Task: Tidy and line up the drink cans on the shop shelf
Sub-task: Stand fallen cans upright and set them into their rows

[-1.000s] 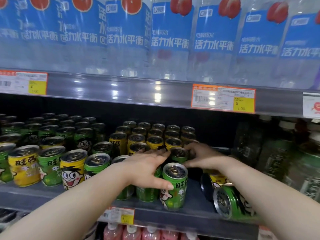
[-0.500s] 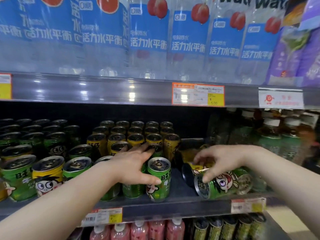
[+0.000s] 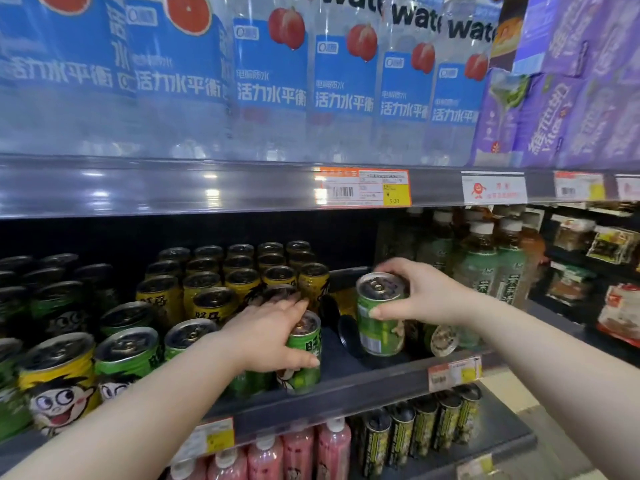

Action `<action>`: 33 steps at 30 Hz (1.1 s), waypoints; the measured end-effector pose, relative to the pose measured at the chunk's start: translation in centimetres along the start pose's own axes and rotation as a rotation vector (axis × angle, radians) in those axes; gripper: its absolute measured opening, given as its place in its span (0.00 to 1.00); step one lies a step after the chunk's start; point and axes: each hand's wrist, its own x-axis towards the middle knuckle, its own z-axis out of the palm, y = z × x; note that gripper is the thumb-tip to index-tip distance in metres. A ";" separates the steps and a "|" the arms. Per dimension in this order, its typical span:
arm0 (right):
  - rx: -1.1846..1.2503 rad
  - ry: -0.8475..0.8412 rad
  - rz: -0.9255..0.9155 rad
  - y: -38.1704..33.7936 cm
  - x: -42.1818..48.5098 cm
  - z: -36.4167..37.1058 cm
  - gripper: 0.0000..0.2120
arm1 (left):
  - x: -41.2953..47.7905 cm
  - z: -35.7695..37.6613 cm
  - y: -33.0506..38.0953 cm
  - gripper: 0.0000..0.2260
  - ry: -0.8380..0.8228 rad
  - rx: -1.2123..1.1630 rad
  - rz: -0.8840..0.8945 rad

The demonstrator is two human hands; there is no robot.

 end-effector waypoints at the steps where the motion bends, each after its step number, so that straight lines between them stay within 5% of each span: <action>1: 0.033 0.042 -0.001 -0.5 0.5 0.4 0.30 | -0.1 0.0 0.0 0.43 0.004 -0.002 -0.001; 7: 0.316 0.200 0.019 -1.7 3.8 4.0 0.25 | -0.2 -0.1 0.1 0.46 0.030 -0.033 -0.039; 14: 0.387 0.041 0.002 -1.0 6.9 4.8 0.30 | -0.1 0.0 0.2 0.51 0.057 -0.090 -0.091; 18: 0.159 -0.187 -0.073 0.6 7.6 6.1 0.27 | -0.1 -0.1 0.4 0.53 0.060 -0.123 -0.136; 23: 0.080 -0.277 -0.151 2.0 7.7 4.7 0.26 | -0.3 -0.4 1.1 0.44 0.008 -0.039 -0.164; 29: -0.632 -0.475 -0.065 5.3 6.1 0.8 0.41 | 1.4 -1.1 3.3 0.42 -0.001 -0.081 -0.218; 33: -0.824 -0.368 -0.201 7.0 5.6 2.7 0.43 | 3.3 -0.6 5.1 0.41 -0.002 -0.042 -0.175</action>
